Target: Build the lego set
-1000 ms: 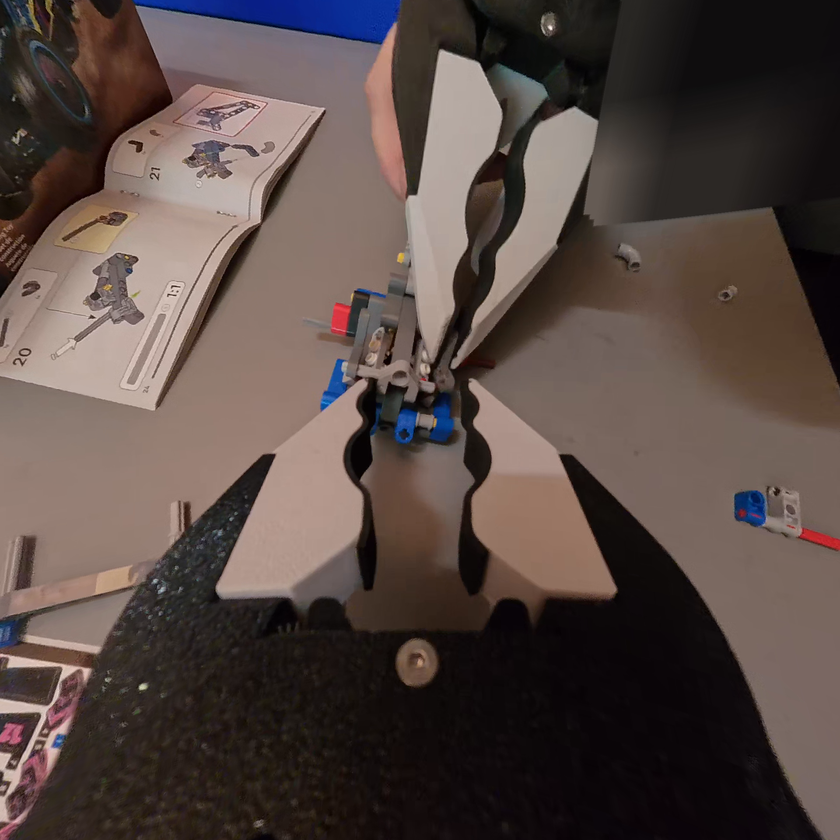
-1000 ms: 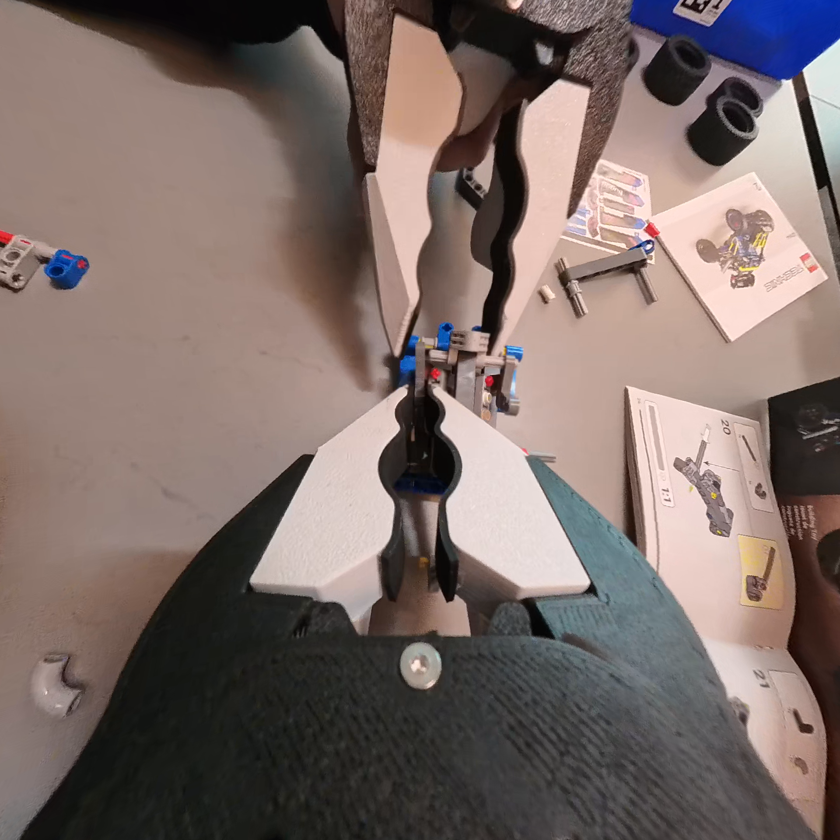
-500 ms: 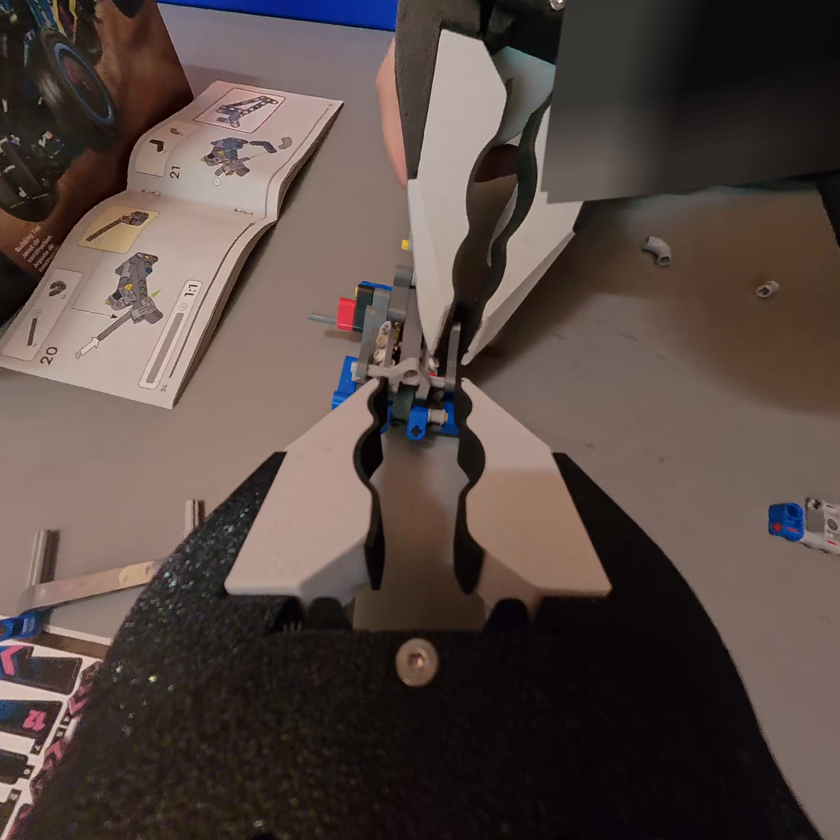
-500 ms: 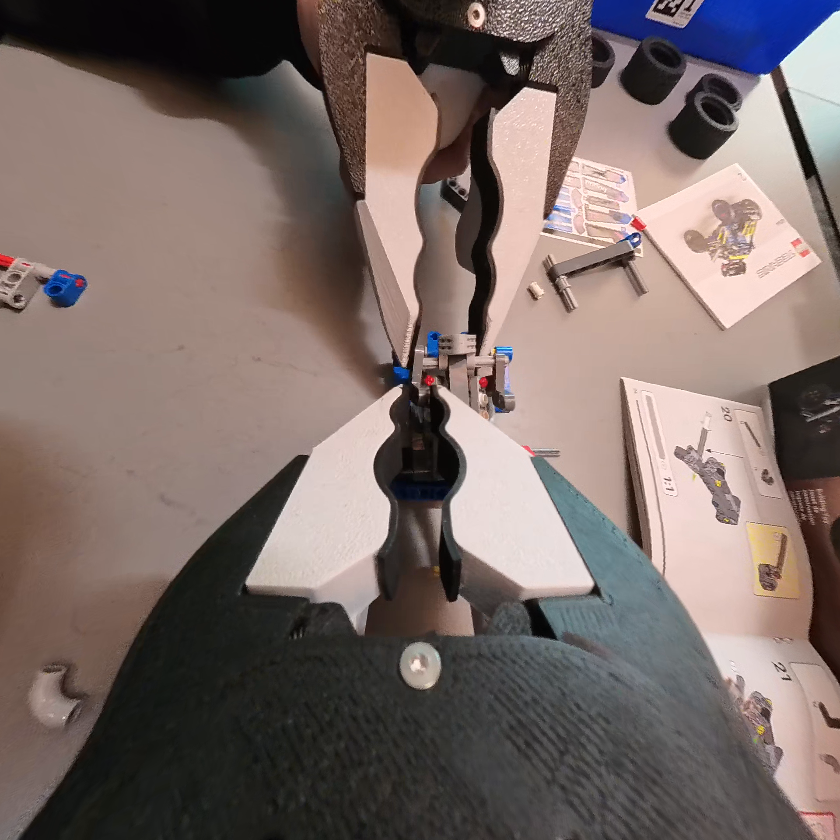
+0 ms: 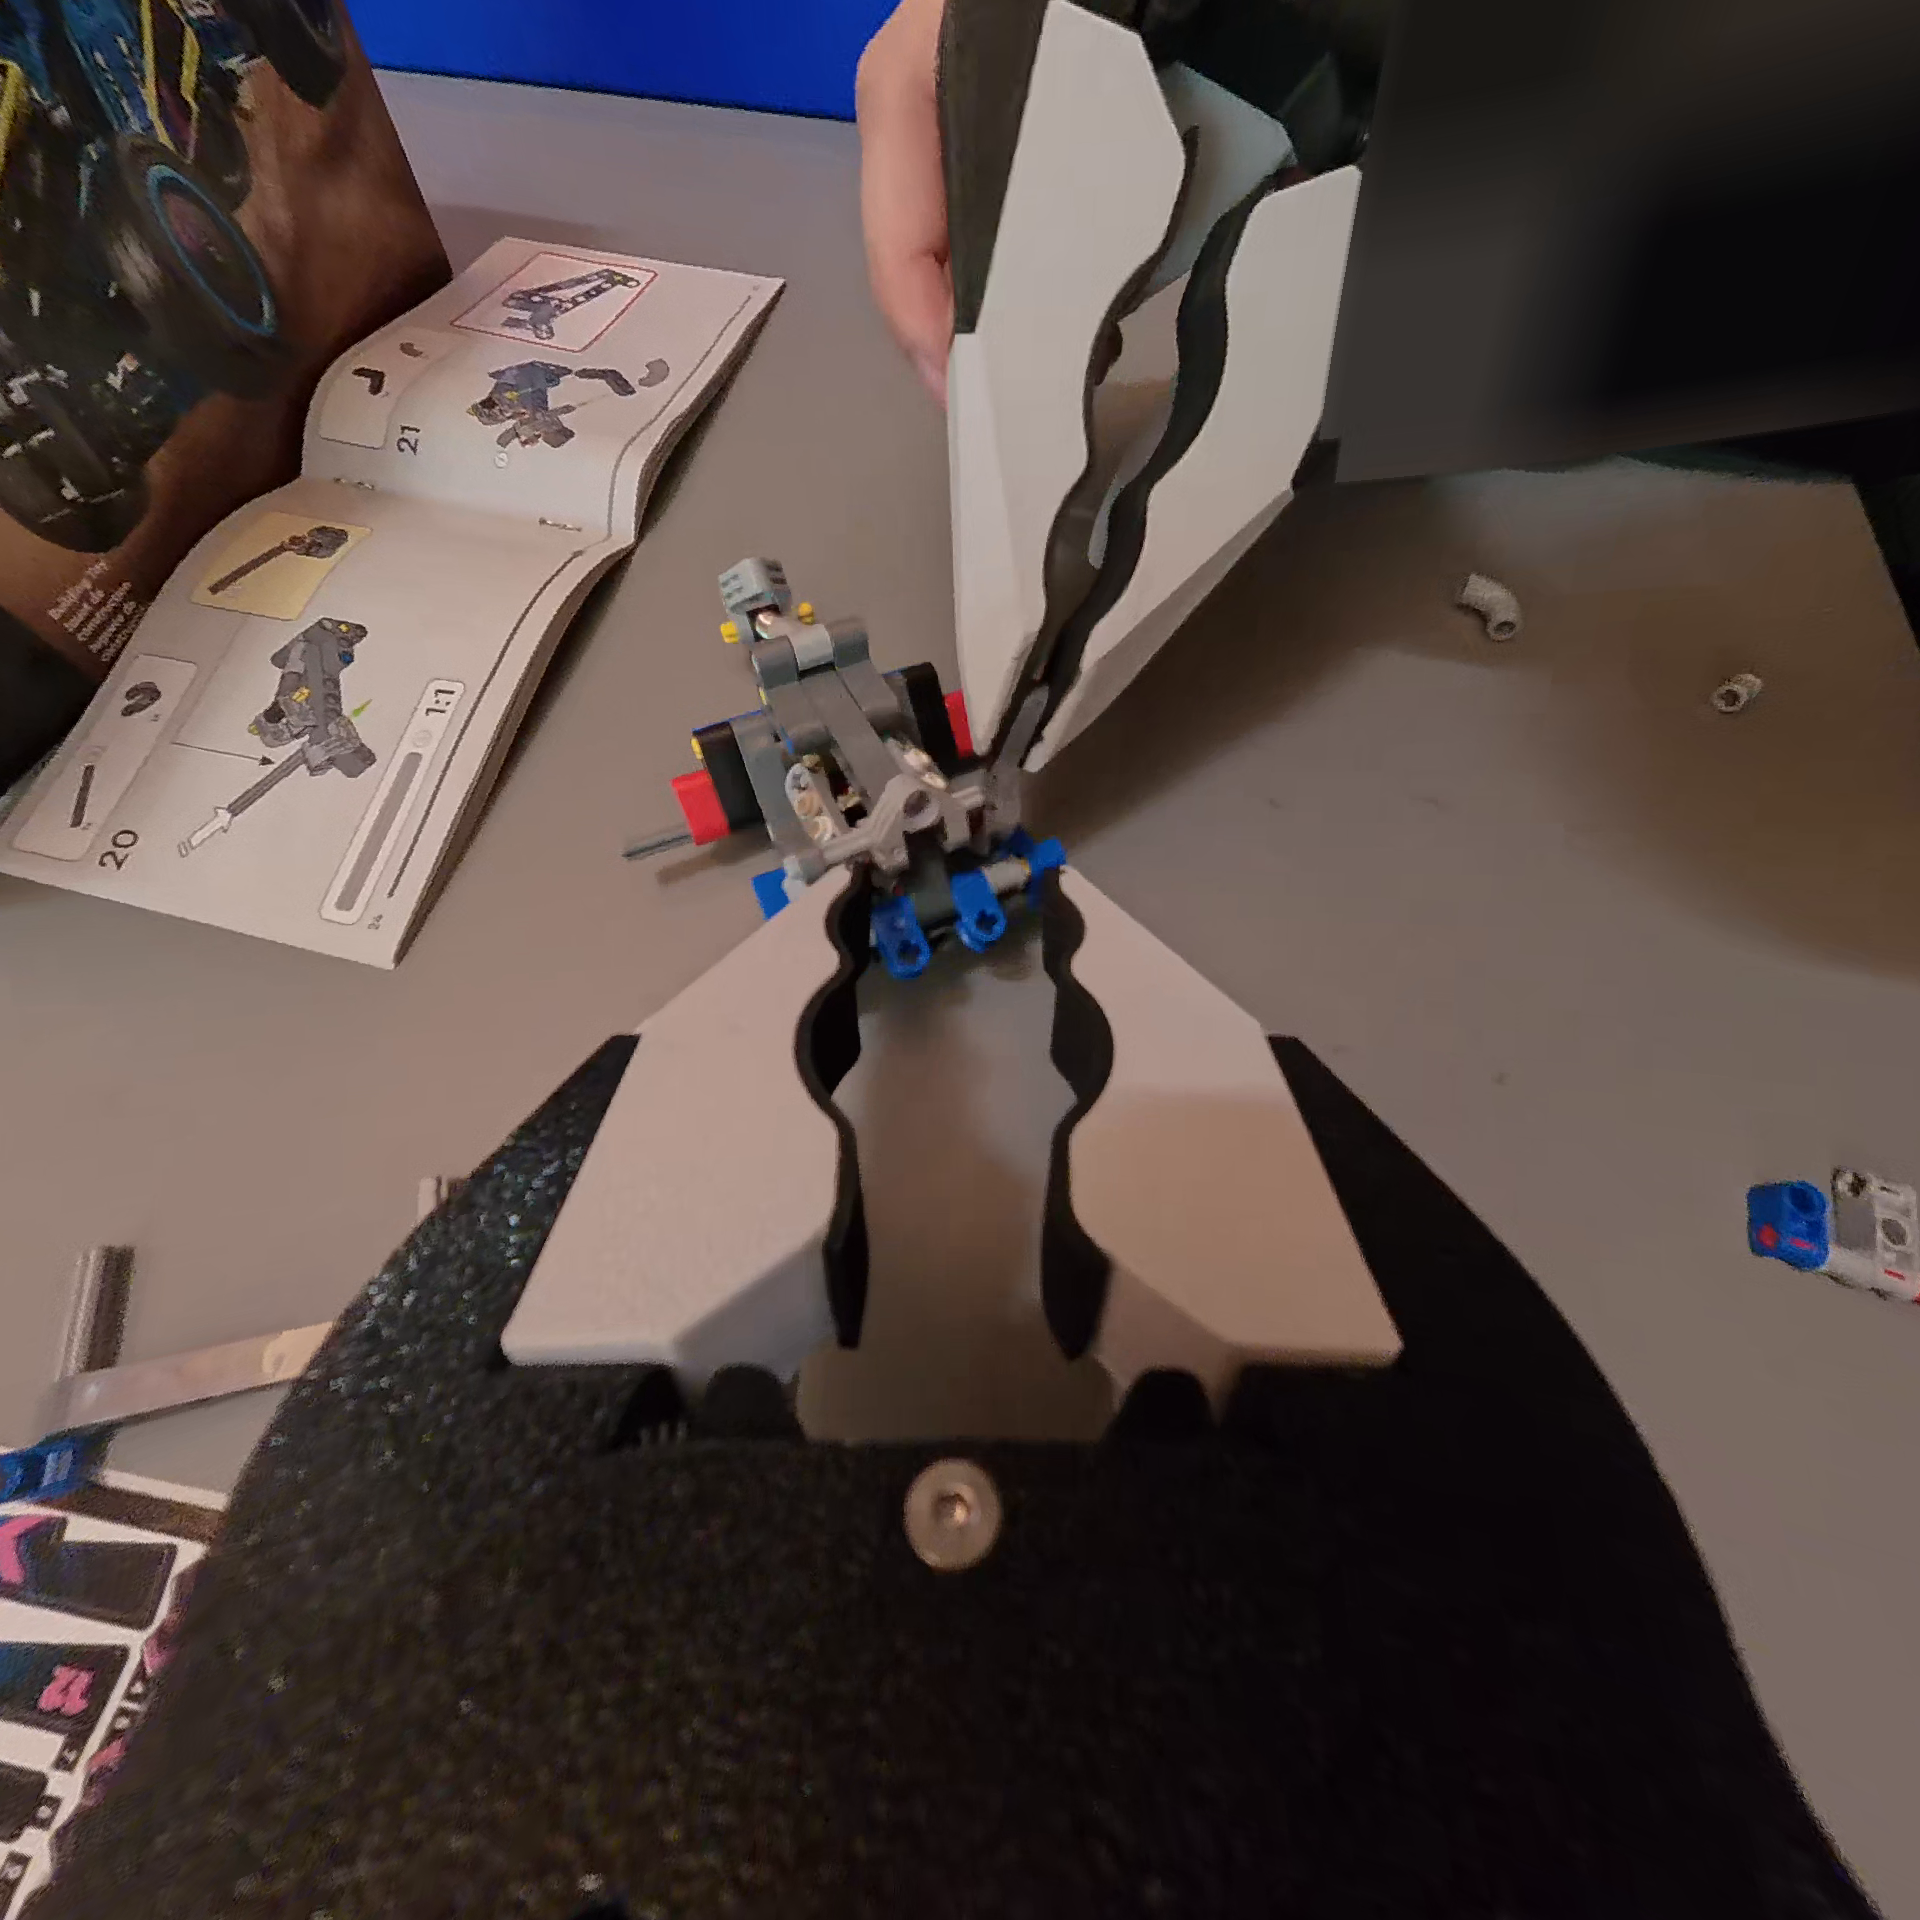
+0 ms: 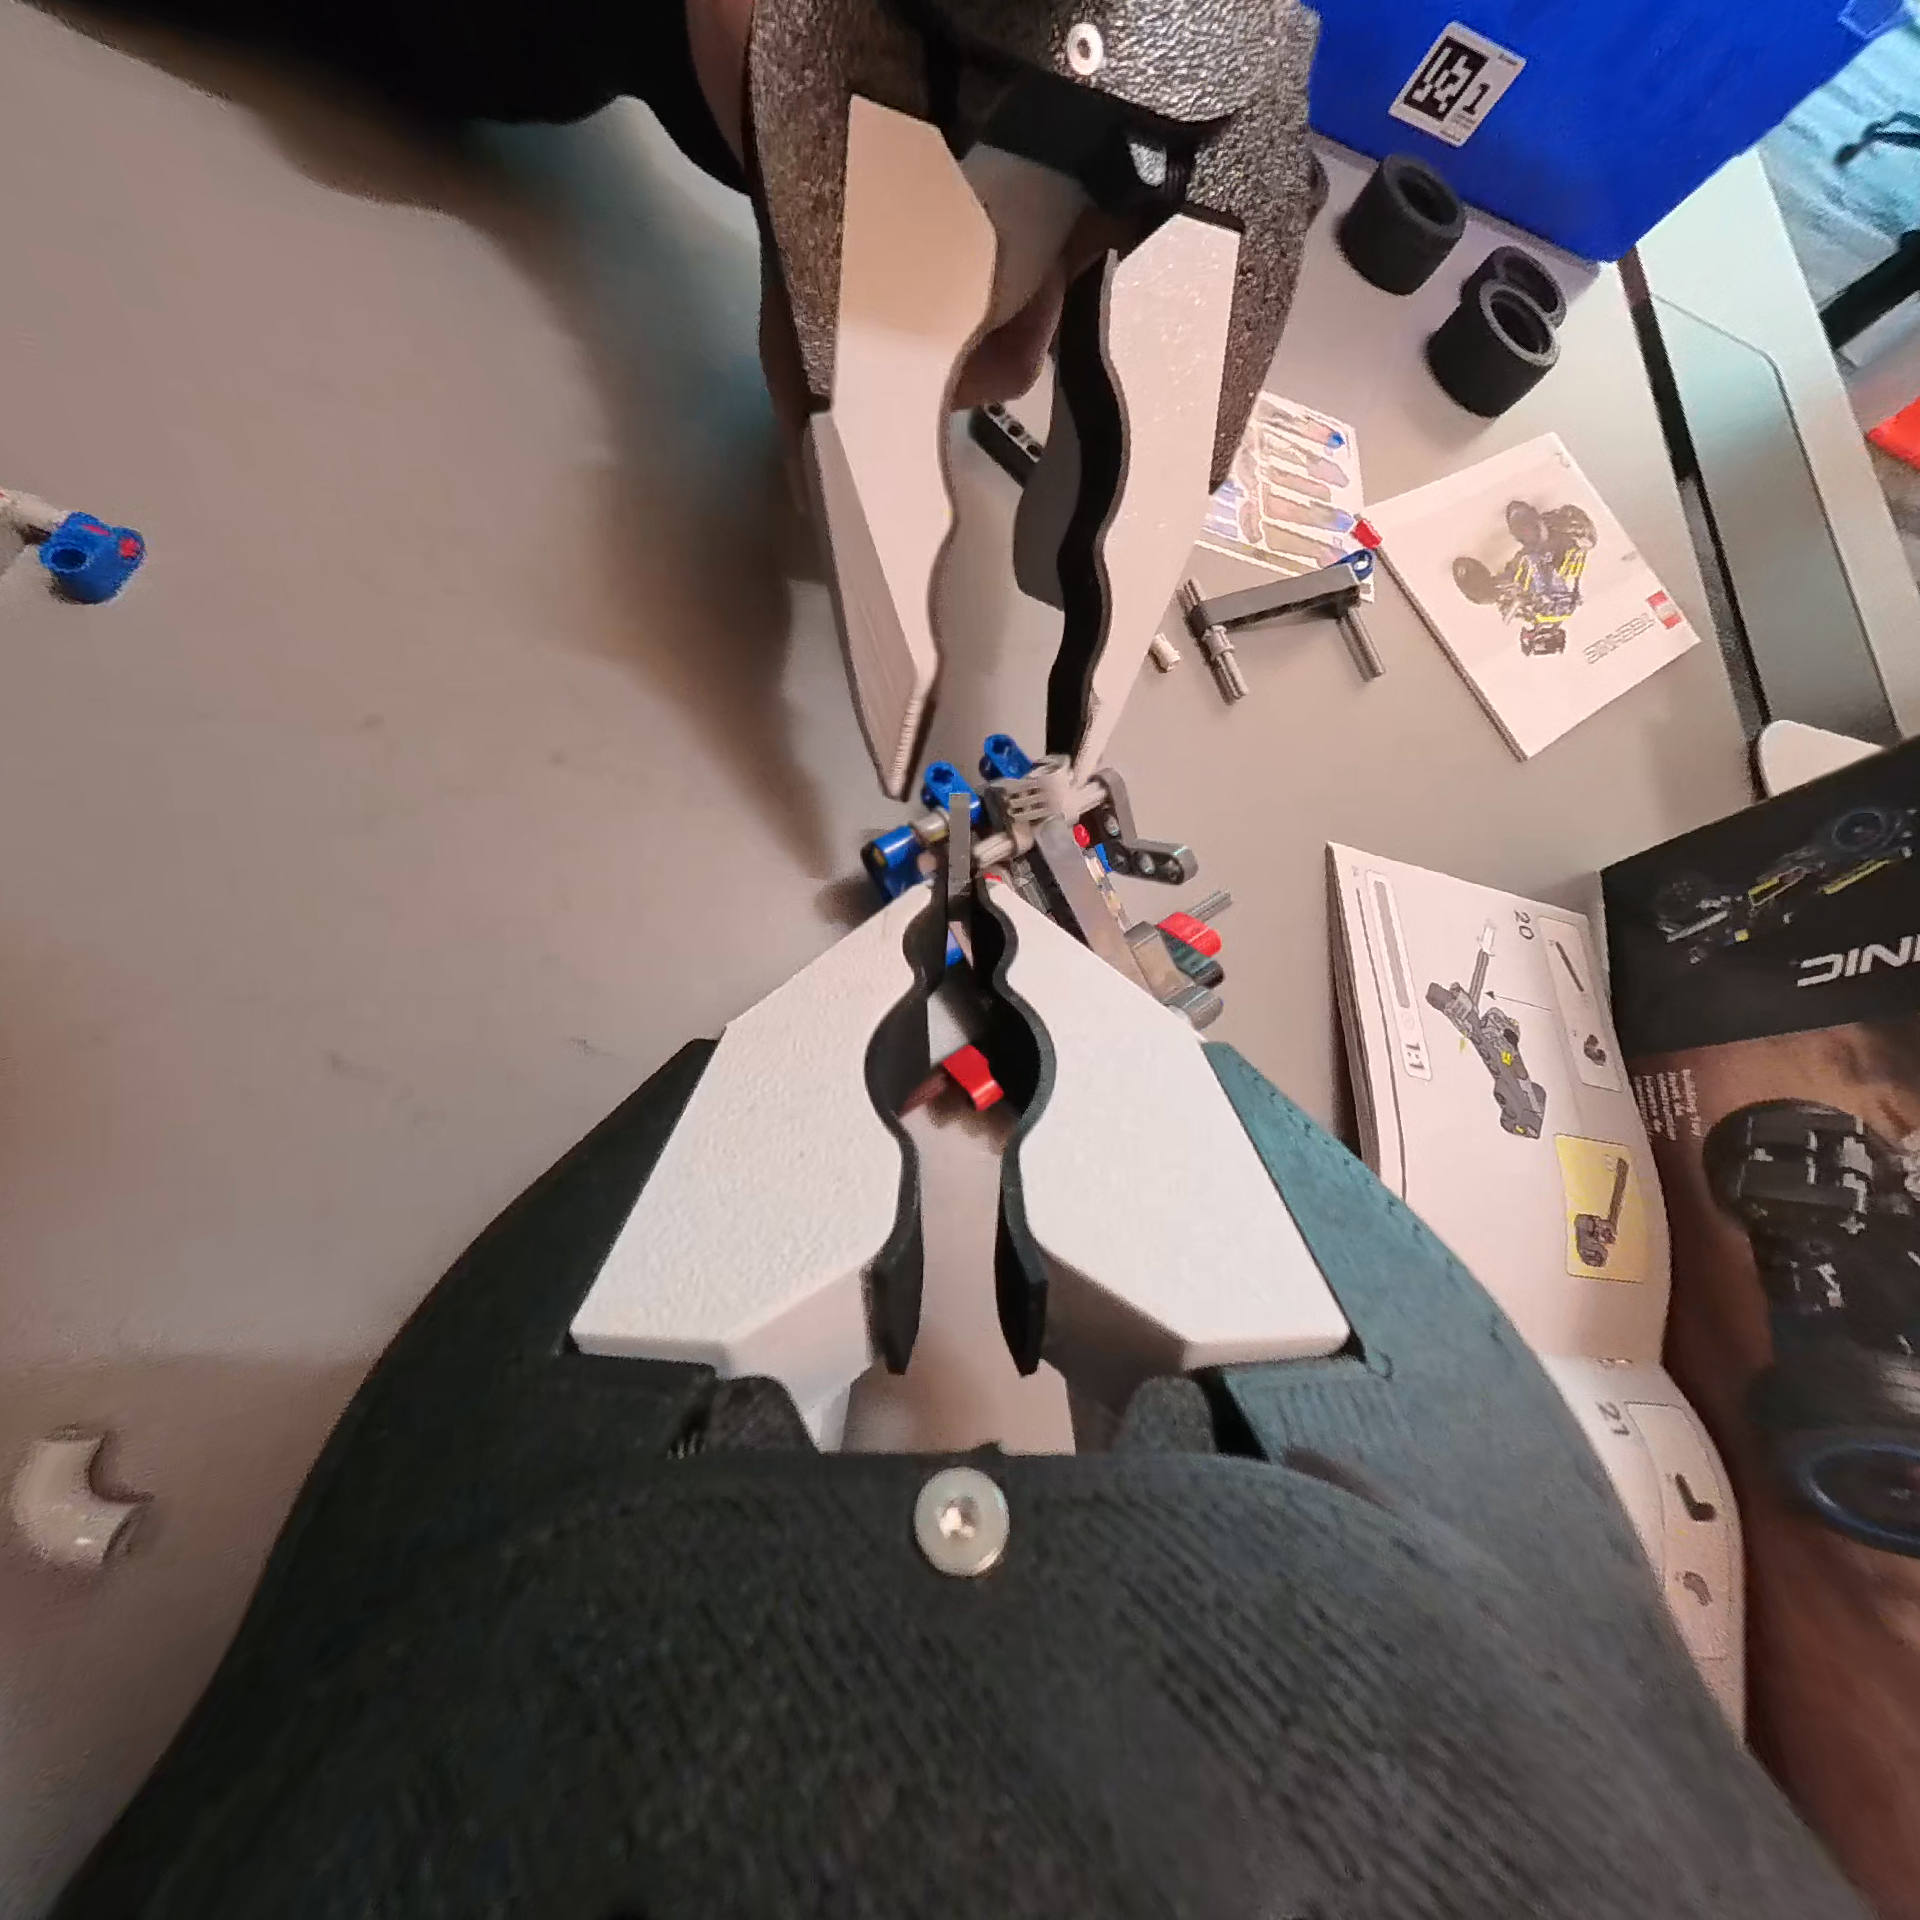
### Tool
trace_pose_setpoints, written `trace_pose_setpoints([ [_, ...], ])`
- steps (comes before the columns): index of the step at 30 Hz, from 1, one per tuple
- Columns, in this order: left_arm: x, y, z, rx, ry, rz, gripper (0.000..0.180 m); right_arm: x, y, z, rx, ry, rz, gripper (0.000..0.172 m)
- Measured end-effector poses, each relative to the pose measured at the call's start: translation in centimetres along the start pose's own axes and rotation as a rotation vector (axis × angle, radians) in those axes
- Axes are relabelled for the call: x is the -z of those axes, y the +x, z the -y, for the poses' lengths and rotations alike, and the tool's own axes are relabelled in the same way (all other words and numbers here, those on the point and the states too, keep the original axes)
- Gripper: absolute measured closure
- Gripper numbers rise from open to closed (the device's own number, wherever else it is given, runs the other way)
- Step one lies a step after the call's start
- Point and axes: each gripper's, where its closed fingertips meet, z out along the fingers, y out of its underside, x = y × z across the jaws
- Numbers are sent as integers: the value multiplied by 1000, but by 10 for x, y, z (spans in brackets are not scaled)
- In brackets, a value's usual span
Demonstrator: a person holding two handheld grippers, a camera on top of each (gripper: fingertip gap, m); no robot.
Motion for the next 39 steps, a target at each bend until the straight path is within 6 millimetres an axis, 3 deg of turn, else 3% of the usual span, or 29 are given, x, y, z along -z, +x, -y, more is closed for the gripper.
trace_pose_setpoints([
  [1,0,0,1,-1,-5,3,149,1,1,0,-8,3,-1,171],
  [8,14,-13,2,-207,-111,205,150,5,-7,-4,-55,63,98,171],
  [11,11,2,16,-334,-63,189,153,8,-12,0,-115,109,155,171],
  [14,8,17,24,-585,-75,229,156,12,-19,5,-234,162,259,171],
  [17,5,27,23,-819,-154,298,157,15,-21,9,-283,209,300,171],
  [21,2,26,16,-971,-247,414,174,17,-28,17,-290,237,349,170],
  [24,3,29,21,-980,-211,448,164,13,-31,15,-287,213,355,170],
  [26,2,30,17,-991,-233,443,166,14,-33,18,-302,228,377,171],
  [27,2,31,17,-1000,-232,448,176,13,-32,19,-303,229,369,171],
  [31,5,32,18,-959,-238,452,177,14,-32,20,-292,240,361,170],
  [35,6,22,21,-833,-210,484,177,14,-19,19,-227,230,234,160],
  [37,7,12,17,-740,-234,502,177,15,-6,19,-111,210,74,148],
  [39,6,5,15,-680,-231,512,177,19,-1,22,58,202,-72,146],
])
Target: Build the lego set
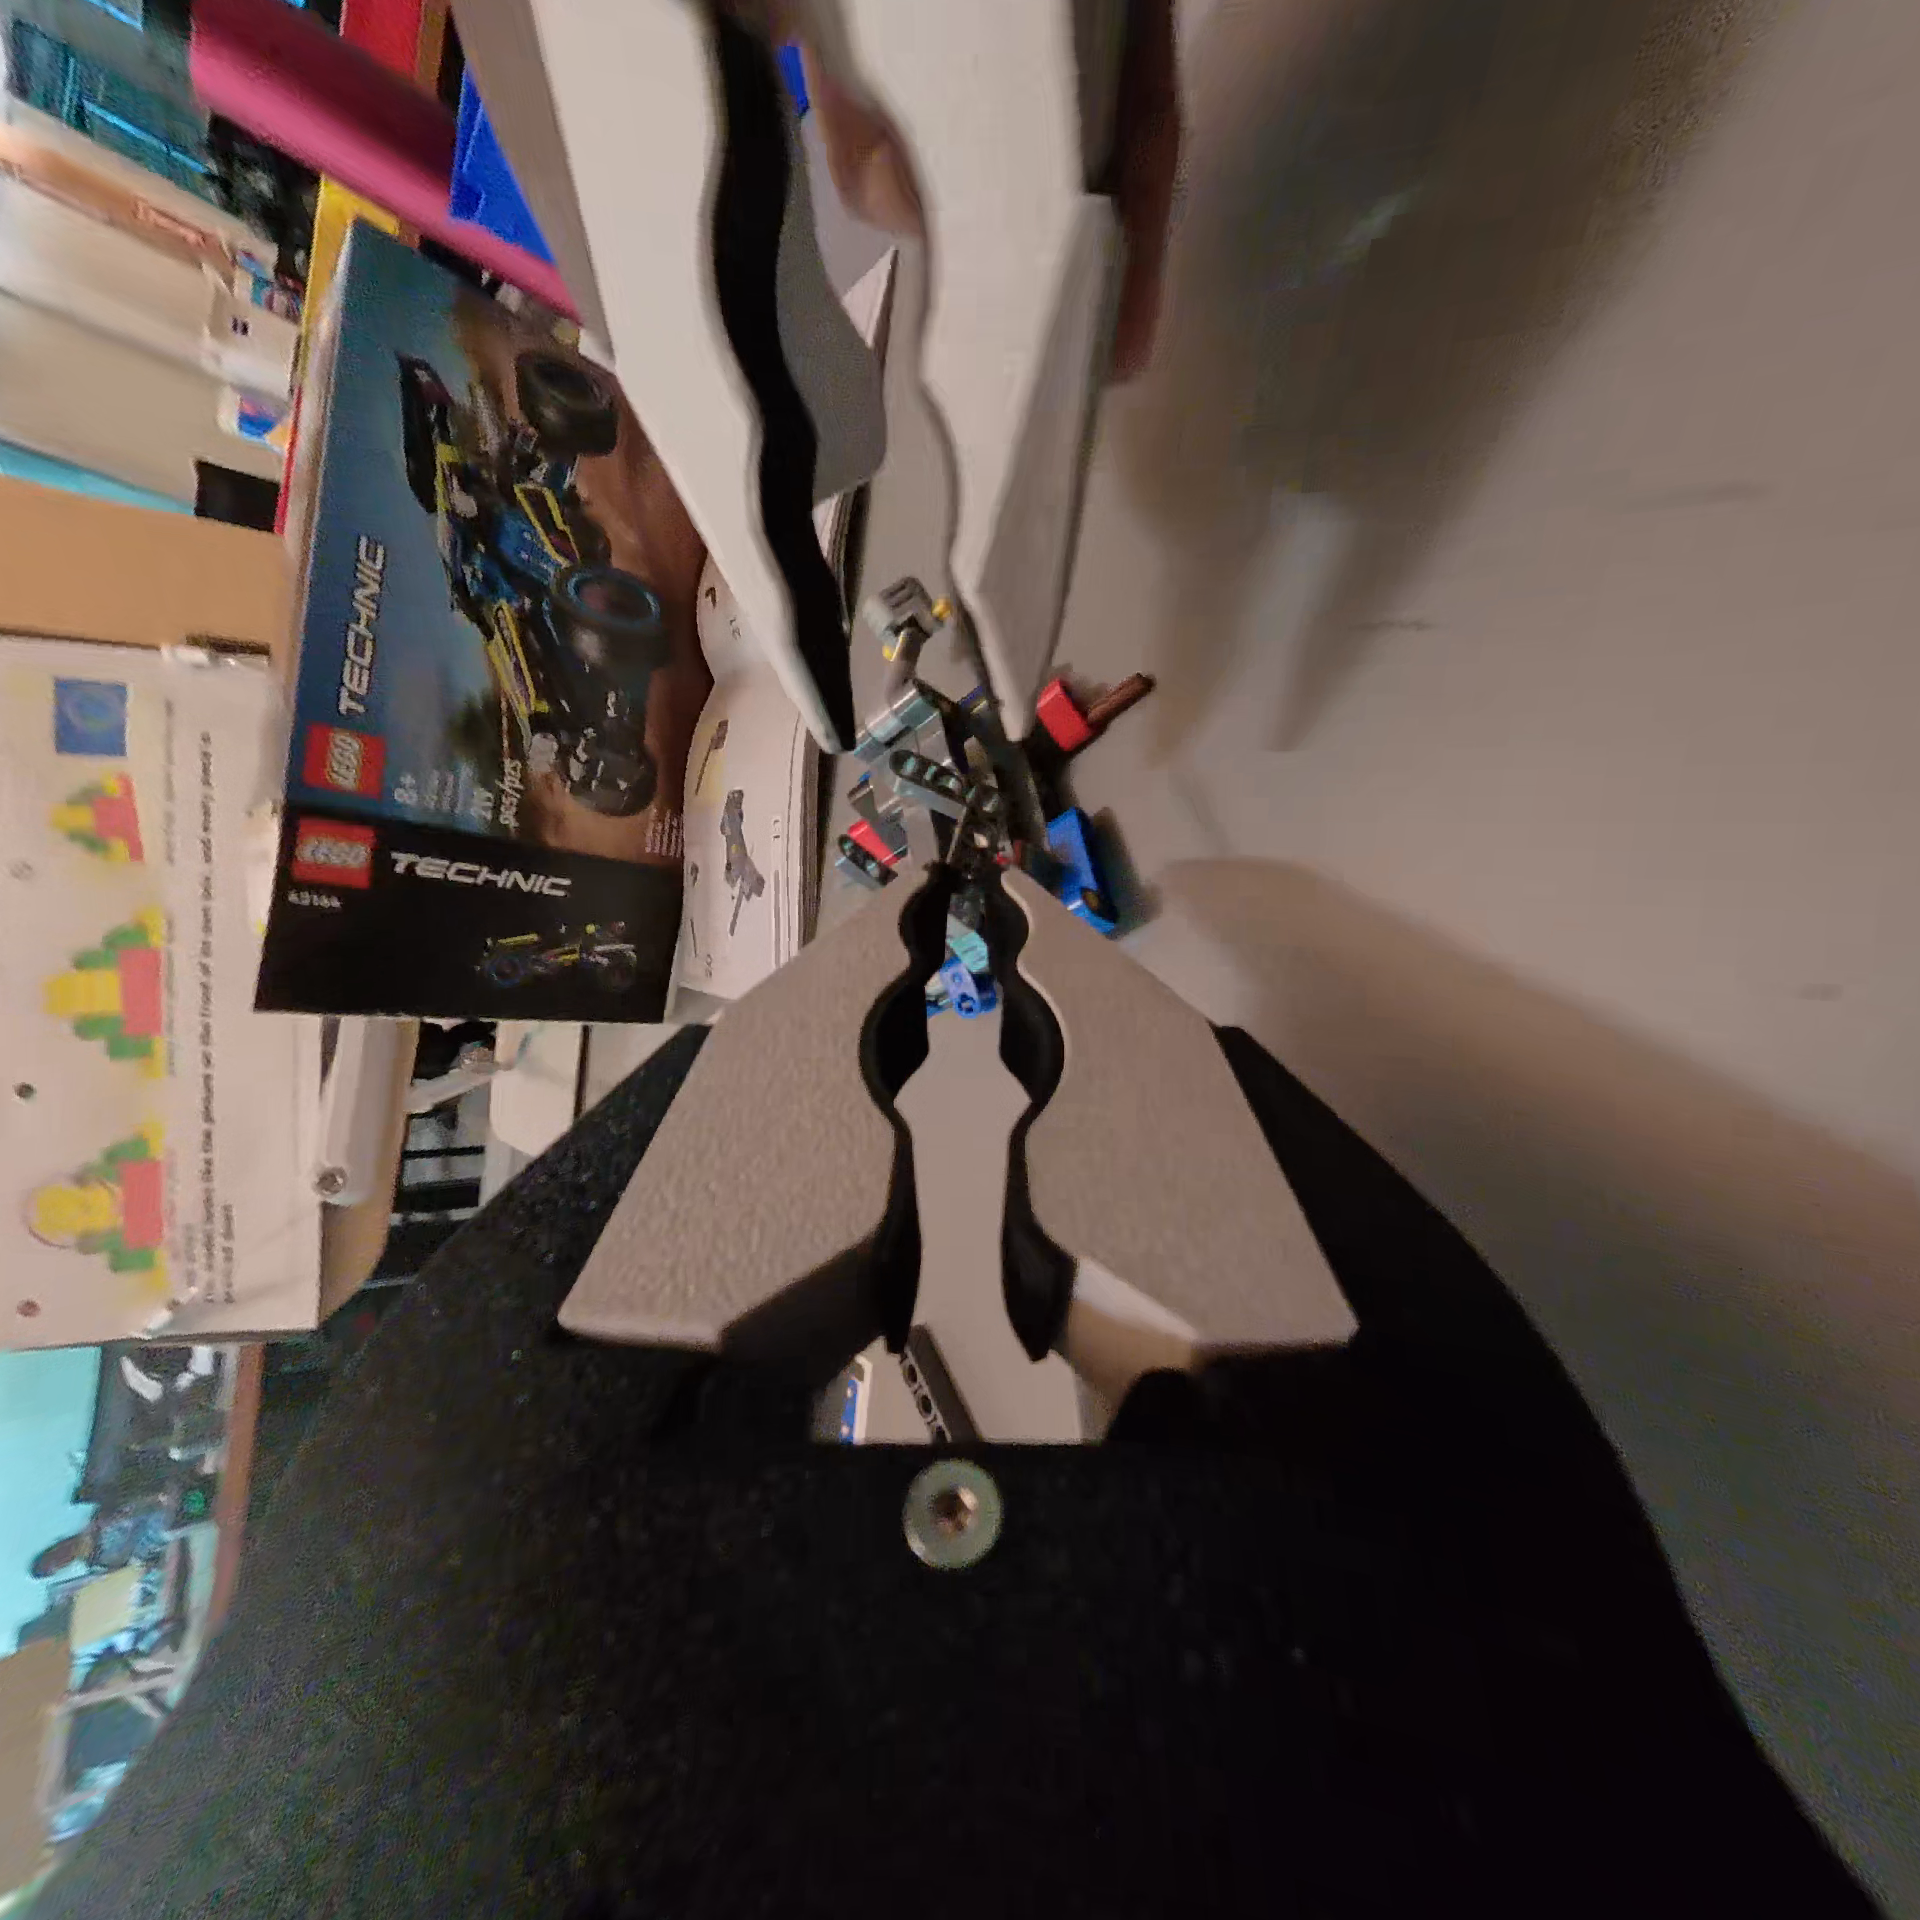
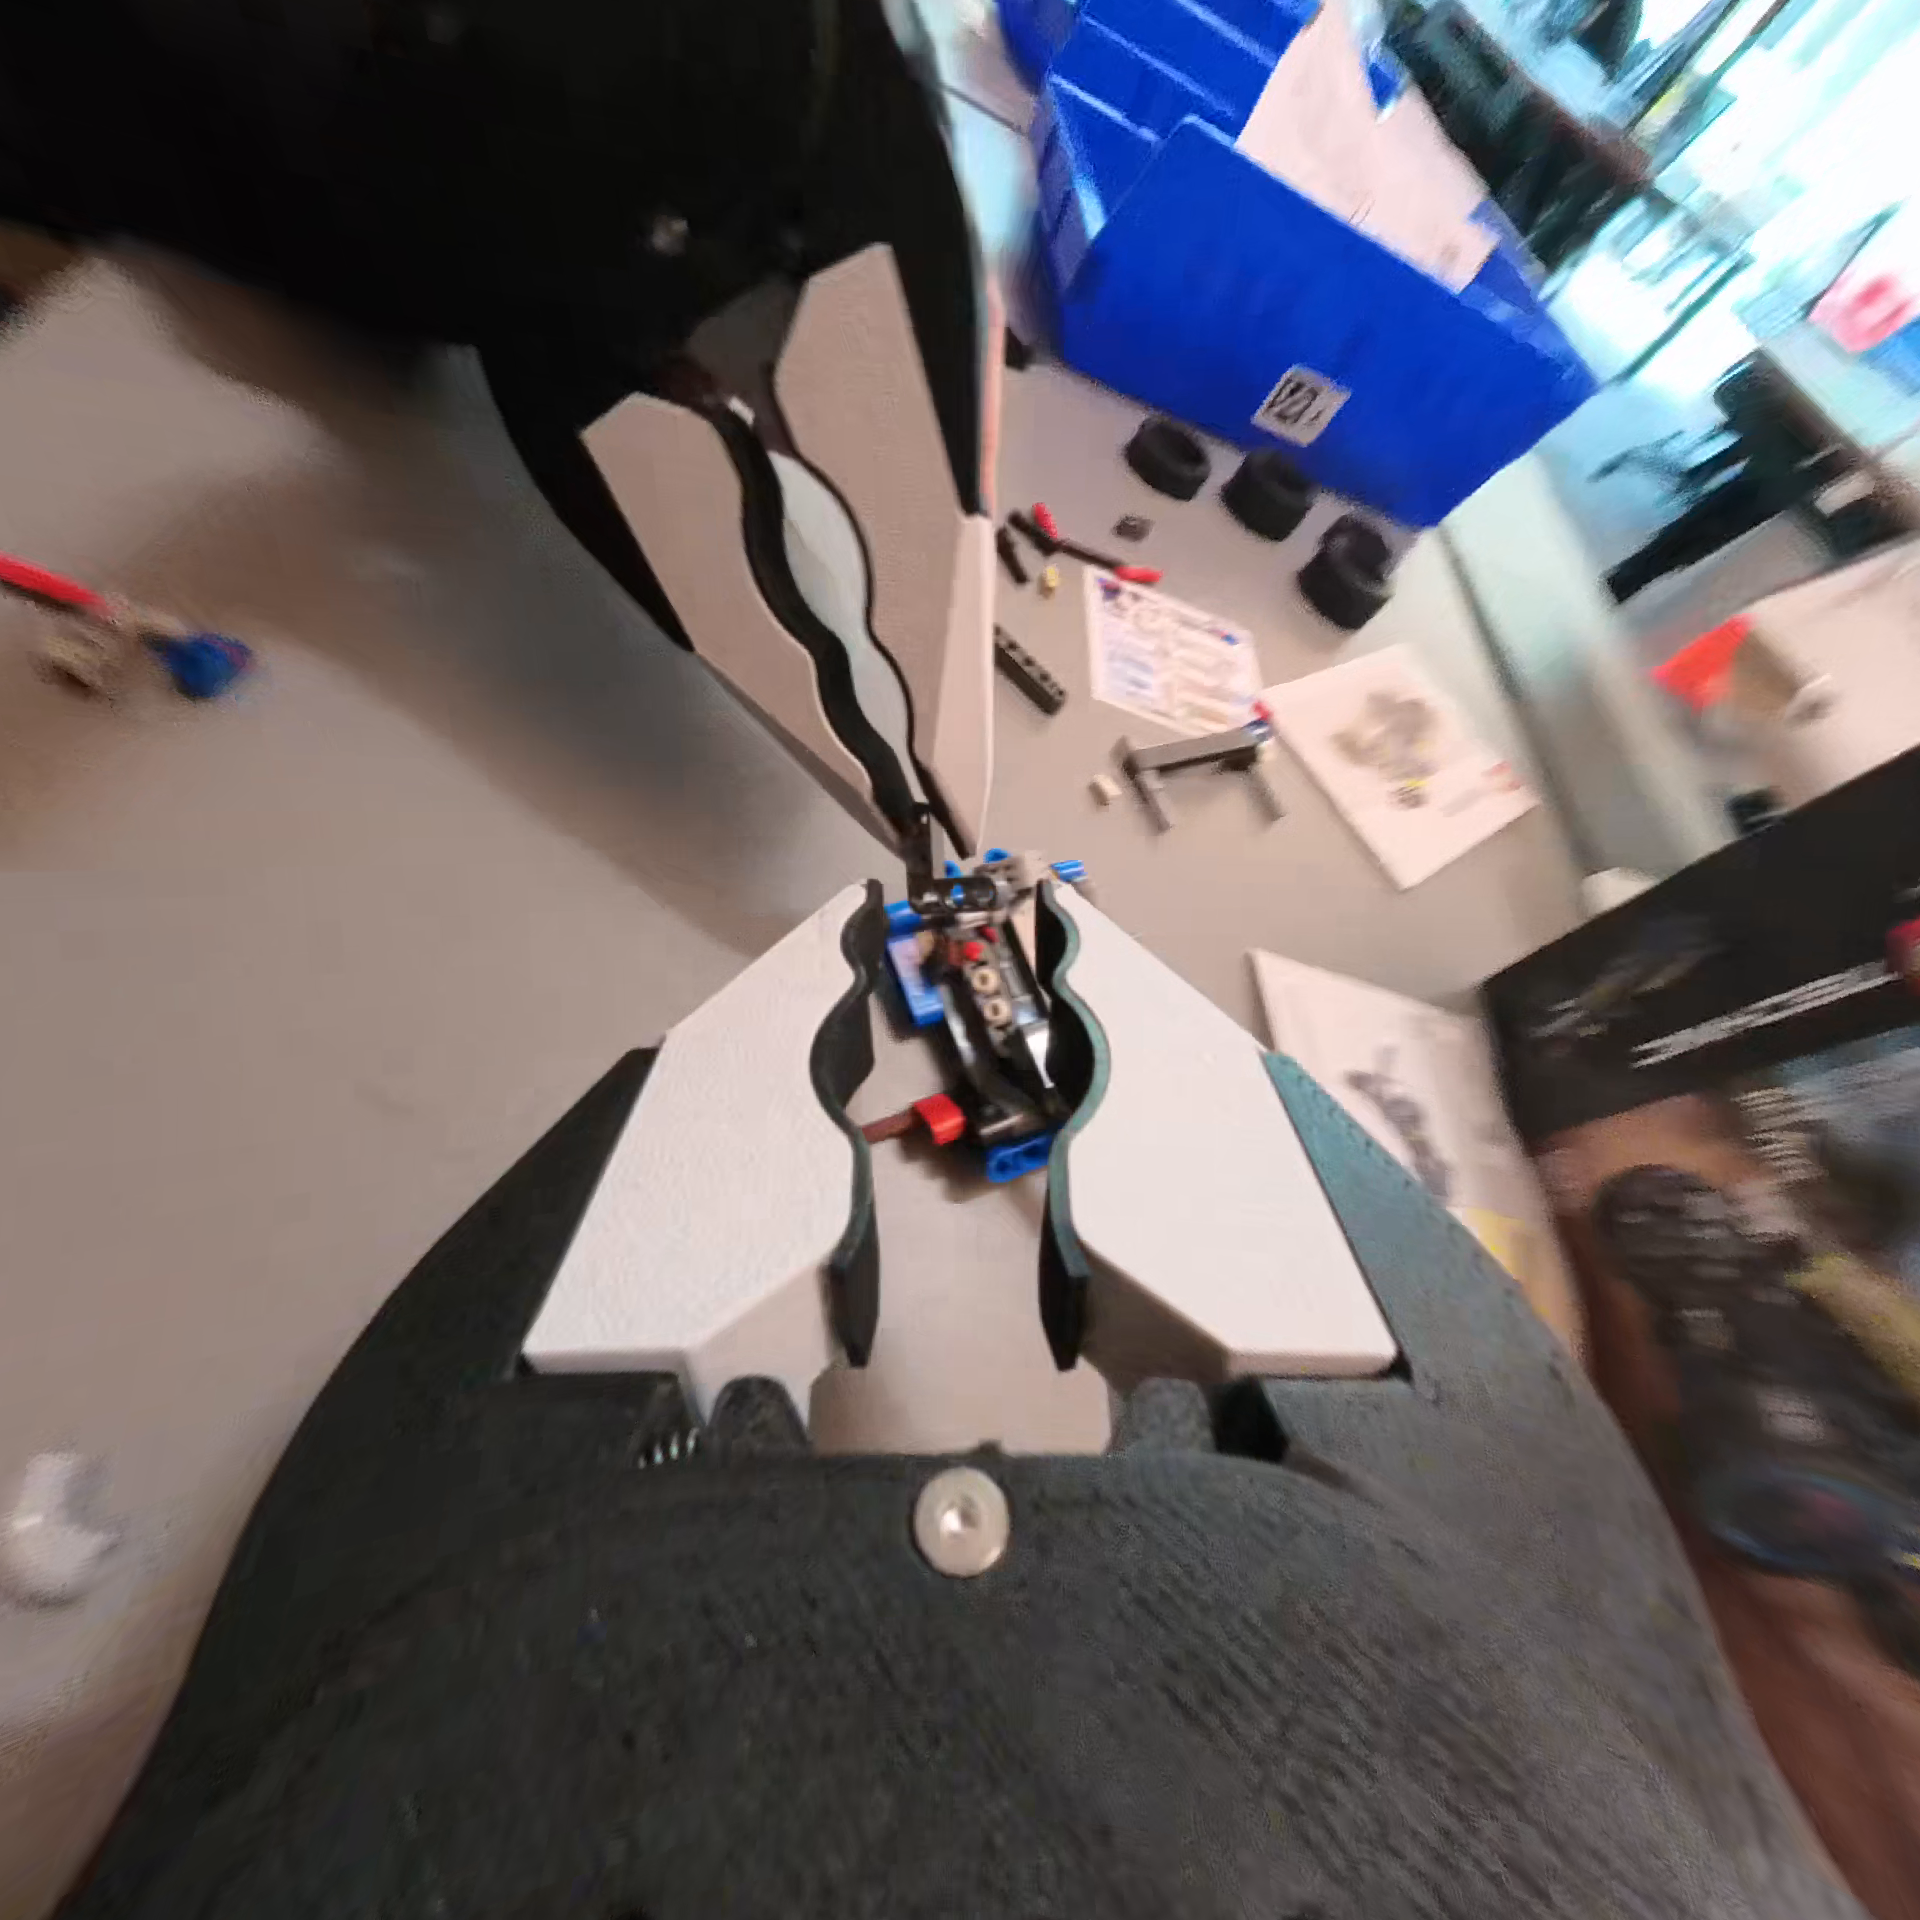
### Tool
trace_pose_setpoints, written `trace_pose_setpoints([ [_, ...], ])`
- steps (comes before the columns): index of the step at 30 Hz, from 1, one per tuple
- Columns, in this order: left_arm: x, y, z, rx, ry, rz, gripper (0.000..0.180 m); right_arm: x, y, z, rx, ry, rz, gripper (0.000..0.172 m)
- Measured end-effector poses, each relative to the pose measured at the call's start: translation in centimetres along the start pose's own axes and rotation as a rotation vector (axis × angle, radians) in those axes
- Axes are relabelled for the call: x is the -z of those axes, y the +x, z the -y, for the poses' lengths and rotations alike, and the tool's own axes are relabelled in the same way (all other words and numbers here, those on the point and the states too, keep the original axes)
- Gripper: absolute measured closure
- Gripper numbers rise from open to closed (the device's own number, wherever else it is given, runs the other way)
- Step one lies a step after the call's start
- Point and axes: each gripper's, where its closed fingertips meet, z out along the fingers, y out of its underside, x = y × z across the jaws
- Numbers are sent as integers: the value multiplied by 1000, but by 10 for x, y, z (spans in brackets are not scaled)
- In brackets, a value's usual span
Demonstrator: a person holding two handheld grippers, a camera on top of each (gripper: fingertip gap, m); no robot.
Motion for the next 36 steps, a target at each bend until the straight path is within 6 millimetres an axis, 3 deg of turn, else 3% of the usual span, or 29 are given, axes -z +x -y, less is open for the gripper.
trace_pose_setpoints([
  [5,-6,-2,-4,13,-16,6,177,-11,-1,-8,313,-120,-177,146],
  [12,-12,2,-2,-33,-53,19,177,-19,3,-18,508,-219,-290,155],
  [15,-13,-2,-1,26,-60,24,177,-19,2,-18,538,-223,-316,164],
  [25,-11,4,0,27,-57,-9,174,-20,-2,-20,483,-229,-328,166],
  [32,-7,1,-16,362,-35,-111,152,-19,0,-28,588,-291,-376,167],
  [36,-10,2,-22,534,-24,-235,154,-20,2,-30,597,-295,-387,167],
])
